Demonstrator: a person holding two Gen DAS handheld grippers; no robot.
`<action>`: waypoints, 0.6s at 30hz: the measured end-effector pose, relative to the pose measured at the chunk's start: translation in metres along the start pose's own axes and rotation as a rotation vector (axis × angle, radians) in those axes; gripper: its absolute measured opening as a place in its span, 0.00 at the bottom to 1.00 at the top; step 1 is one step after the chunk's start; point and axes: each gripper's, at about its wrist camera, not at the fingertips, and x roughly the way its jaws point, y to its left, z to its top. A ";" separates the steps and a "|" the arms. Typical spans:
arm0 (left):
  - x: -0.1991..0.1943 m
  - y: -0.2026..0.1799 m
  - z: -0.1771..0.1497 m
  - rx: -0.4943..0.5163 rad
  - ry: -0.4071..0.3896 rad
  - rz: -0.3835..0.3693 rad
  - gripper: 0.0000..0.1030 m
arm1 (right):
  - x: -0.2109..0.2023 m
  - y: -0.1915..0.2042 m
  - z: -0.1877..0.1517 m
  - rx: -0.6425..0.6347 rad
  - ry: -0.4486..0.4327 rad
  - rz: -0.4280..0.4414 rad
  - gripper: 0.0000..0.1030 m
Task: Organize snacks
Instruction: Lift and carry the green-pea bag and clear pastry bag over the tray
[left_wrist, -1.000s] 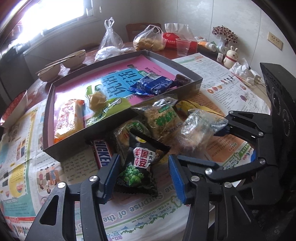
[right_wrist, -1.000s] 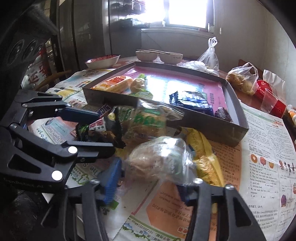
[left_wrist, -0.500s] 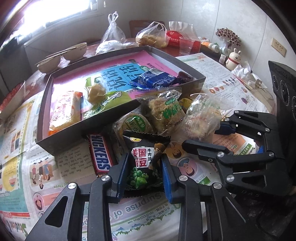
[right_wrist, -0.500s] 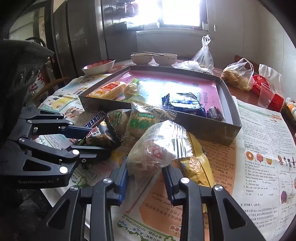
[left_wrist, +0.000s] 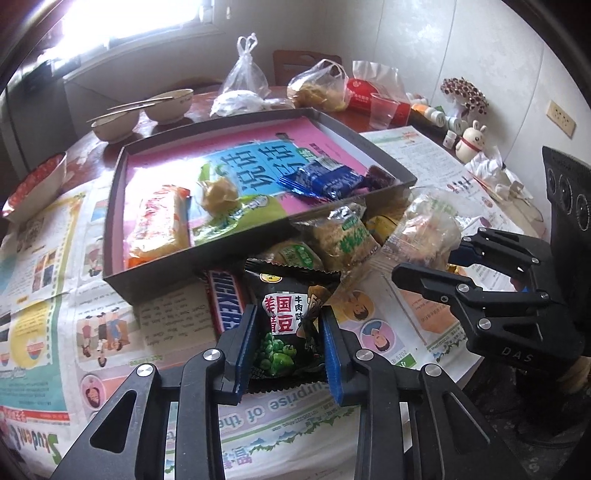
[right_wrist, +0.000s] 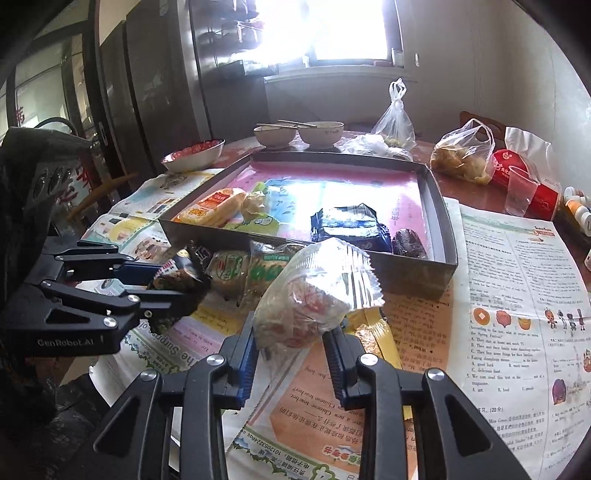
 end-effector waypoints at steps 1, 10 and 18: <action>-0.001 0.001 0.000 -0.003 -0.003 0.000 0.33 | -0.001 0.000 0.000 0.002 -0.002 -0.002 0.33; -0.011 0.009 0.006 -0.029 -0.030 0.004 0.33 | -0.004 0.000 0.003 0.001 -0.009 -0.001 0.33; -0.020 0.013 0.013 -0.050 -0.058 -0.002 0.33 | -0.006 0.001 0.009 0.005 -0.018 0.001 0.33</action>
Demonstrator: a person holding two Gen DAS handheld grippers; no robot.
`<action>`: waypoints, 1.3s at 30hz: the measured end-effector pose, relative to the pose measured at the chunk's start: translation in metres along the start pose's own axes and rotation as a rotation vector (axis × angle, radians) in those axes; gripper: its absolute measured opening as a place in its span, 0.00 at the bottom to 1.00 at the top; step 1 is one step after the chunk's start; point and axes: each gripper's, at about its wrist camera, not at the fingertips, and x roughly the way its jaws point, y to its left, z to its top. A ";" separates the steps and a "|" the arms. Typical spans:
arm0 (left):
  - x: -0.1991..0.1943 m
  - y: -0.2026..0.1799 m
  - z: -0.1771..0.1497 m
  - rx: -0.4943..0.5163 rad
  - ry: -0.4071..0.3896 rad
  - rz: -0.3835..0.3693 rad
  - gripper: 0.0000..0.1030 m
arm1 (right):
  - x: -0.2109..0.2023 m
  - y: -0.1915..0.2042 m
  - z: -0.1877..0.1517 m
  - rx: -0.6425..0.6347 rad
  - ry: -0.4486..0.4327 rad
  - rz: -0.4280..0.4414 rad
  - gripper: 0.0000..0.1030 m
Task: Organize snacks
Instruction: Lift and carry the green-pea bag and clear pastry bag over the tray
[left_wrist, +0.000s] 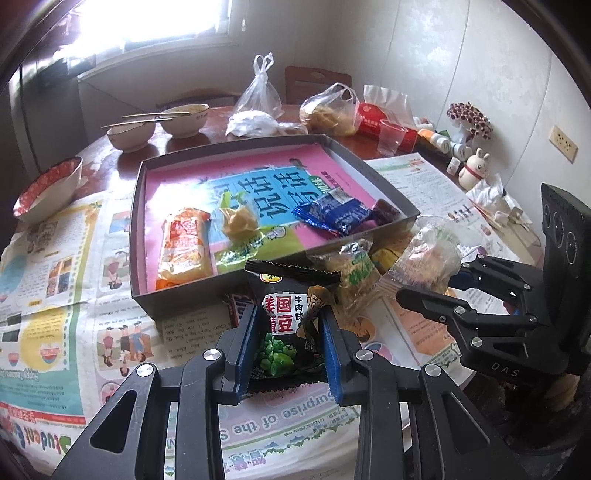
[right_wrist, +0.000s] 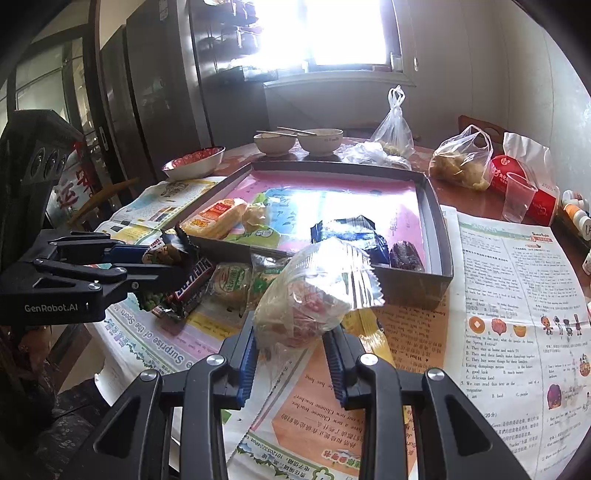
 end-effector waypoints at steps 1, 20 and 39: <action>-0.001 0.001 0.001 -0.003 -0.003 0.002 0.33 | 0.000 0.000 0.001 0.002 -0.001 0.004 0.33; -0.002 0.001 0.019 -0.024 -0.040 -0.003 0.33 | -0.006 -0.007 0.019 0.016 -0.033 -0.006 0.33; 0.004 0.014 0.048 -0.059 -0.079 0.008 0.33 | 0.001 -0.008 0.050 0.025 -0.071 0.000 0.33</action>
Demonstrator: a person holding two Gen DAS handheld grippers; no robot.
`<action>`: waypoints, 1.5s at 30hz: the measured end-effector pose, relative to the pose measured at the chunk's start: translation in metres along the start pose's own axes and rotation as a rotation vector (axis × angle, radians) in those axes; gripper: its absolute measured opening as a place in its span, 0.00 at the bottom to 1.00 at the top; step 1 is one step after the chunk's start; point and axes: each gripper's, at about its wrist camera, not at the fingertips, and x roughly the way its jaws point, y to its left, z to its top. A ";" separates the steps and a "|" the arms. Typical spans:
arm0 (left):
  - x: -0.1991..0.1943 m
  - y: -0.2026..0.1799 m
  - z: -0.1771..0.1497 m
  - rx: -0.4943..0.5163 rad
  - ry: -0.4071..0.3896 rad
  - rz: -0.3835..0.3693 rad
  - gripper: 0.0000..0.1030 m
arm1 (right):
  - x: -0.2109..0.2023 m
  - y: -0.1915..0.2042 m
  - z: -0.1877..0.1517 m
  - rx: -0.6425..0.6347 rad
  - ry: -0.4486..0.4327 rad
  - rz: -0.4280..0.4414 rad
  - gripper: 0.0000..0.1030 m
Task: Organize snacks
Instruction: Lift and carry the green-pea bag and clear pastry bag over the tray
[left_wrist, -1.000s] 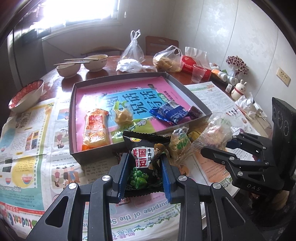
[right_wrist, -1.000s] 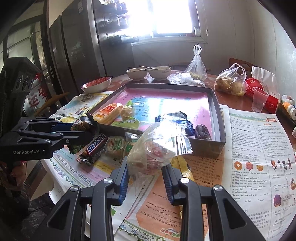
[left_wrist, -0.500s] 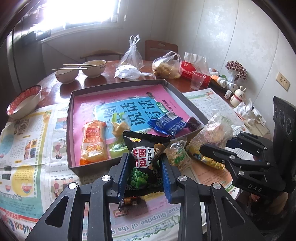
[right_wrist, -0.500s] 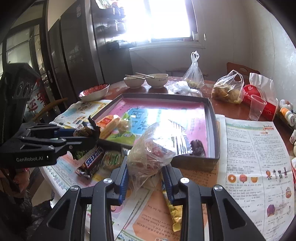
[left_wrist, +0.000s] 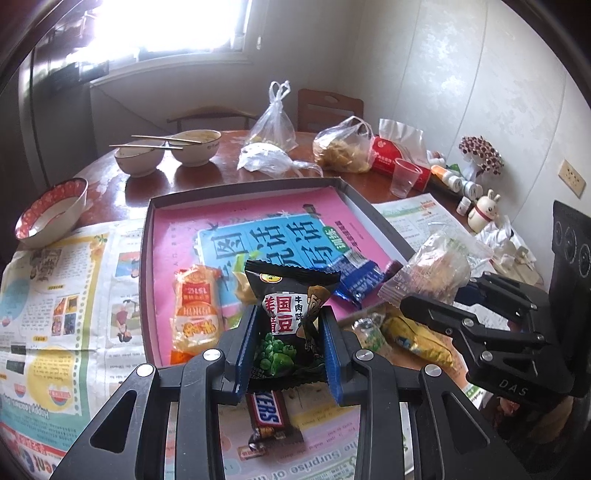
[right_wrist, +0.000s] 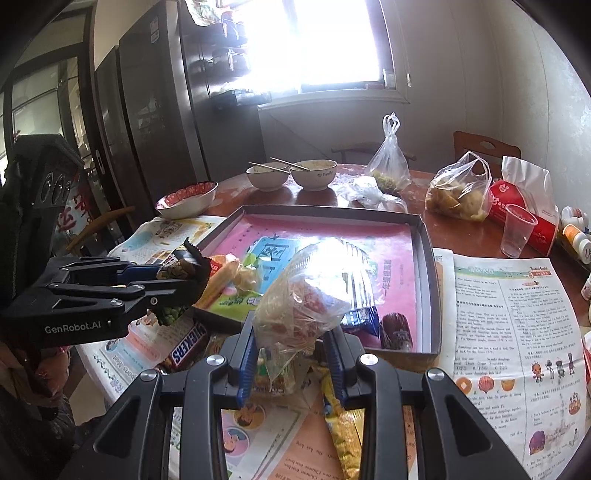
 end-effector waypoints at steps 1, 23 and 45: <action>0.001 0.002 0.001 -0.004 -0.001 0.002 0.33 | 0.001 0.000 0.001 0.000 -0.001 0.000 0.33; 0.029 0.045 0.007 -0.138 -0.027 0.087 0.33 | 0.027 -0.001 0.017 0.027 0.000 0.010 0.33; 0.052 0.034 0.000 -0.094 0.014 0.050 0.33 | 0.053 0.001 0.020 0.024 0.038 0.011 0.33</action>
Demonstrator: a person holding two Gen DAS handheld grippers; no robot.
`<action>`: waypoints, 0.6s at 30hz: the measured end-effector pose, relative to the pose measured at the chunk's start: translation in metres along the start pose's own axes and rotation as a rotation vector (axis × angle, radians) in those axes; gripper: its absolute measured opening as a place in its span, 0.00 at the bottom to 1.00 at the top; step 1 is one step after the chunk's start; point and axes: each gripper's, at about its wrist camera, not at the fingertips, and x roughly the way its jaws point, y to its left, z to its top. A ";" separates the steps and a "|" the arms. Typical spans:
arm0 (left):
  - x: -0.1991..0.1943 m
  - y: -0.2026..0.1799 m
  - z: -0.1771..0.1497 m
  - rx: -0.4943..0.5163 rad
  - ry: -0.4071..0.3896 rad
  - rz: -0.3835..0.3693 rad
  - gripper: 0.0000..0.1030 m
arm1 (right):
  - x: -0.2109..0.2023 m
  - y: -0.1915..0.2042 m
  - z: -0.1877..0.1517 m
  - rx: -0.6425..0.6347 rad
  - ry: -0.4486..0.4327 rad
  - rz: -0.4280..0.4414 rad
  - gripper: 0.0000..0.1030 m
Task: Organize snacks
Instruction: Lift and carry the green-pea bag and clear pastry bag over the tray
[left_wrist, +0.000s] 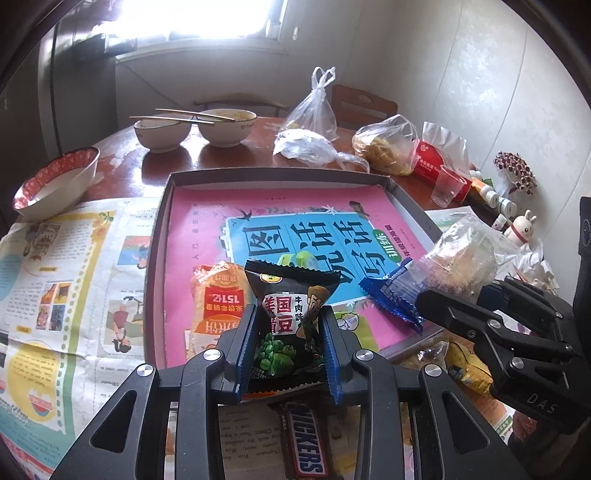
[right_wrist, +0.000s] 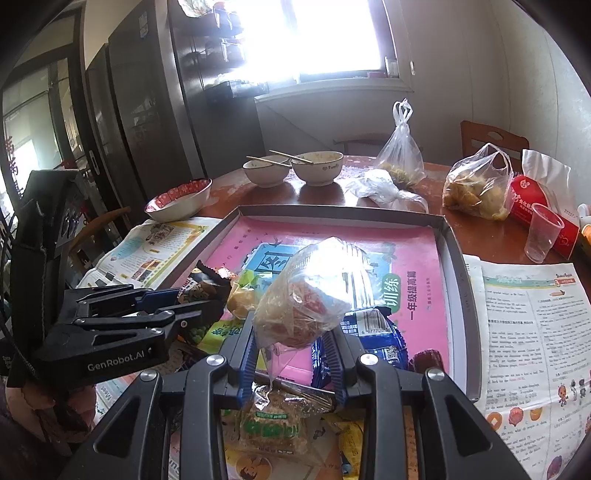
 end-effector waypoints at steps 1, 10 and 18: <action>0.001 0.000 0.000 0.000 0.003 -0.003 0.33 | 0.002 0.000 0.000 -0.001 0.003 0.000 0.33; 0.007 0.001 -0.002 -0.003 0.013 -0.021 0.33 | 0.016 0.000 0.001 -0.001 0.027 0.001 0.33; 0.008 0.008 -0.002 -0.015 0.014 -0.028 0.33 | 0.027 0.004 0.001 -0.014 0.048 0.006 0.33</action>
